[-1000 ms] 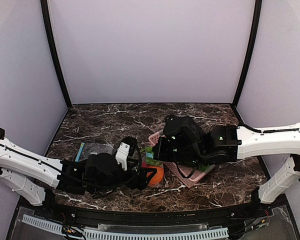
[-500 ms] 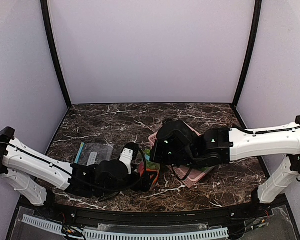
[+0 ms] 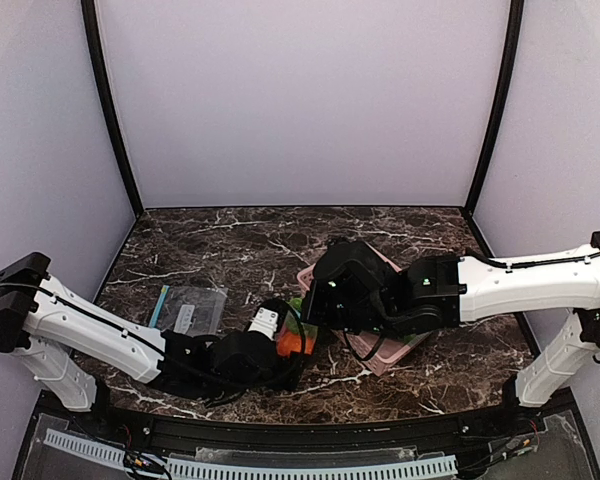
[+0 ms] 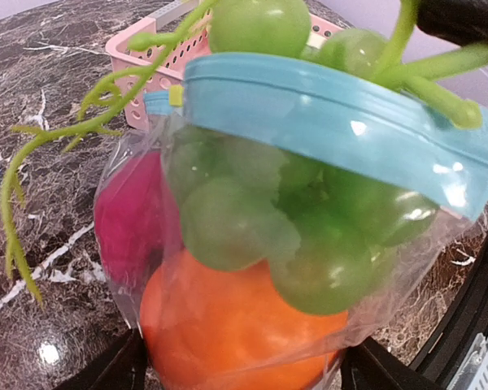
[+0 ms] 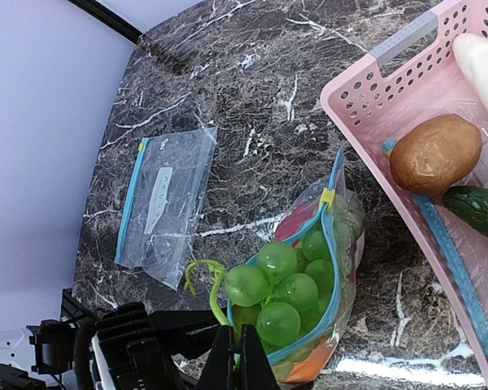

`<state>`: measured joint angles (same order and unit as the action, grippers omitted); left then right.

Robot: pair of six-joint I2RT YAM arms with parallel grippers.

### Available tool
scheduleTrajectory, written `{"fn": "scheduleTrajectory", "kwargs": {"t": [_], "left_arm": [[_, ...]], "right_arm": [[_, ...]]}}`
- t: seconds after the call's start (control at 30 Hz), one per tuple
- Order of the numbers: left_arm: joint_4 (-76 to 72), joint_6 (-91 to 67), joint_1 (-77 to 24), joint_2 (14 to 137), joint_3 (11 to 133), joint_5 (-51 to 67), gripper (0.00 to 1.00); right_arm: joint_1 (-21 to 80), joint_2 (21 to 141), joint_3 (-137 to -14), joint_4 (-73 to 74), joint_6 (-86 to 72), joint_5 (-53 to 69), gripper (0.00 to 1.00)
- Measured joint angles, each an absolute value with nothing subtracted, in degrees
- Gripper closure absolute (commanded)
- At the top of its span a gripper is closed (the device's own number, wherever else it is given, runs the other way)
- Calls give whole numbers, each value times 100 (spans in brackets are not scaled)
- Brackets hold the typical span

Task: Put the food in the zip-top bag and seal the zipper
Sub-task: Pick up the fake fruit from the zipper food storage bag.

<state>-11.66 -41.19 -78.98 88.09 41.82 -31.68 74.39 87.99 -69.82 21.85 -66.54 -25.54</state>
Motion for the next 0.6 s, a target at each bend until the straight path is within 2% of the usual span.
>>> {"fn": "scheduleTrajectory", "kwargs": {"t": [0.1, 0.3, 0.47, 0.6], "left_arm": [[-1050, -4018, -7896, 8925, 4294, -3177, 27], [-965, -3610, -7898, 9002, 4351, -3151, 42], [-993, -3166, -7898, 9006, 4298, -3028, 47], [-1055, -2823, -7898, 9006, 4115, -2871, 56]], "right_arm": [[7439, 8799, -6982, 2204, -6654, -2554, 100], [7435, 8799, -6982, 2239, -6650, -2556, 100], [7373, 8796, -6984, 2239, -6584, -2556, 100], [7299, 8785, -7043, 2255, -6423, -2556, 100]]}}
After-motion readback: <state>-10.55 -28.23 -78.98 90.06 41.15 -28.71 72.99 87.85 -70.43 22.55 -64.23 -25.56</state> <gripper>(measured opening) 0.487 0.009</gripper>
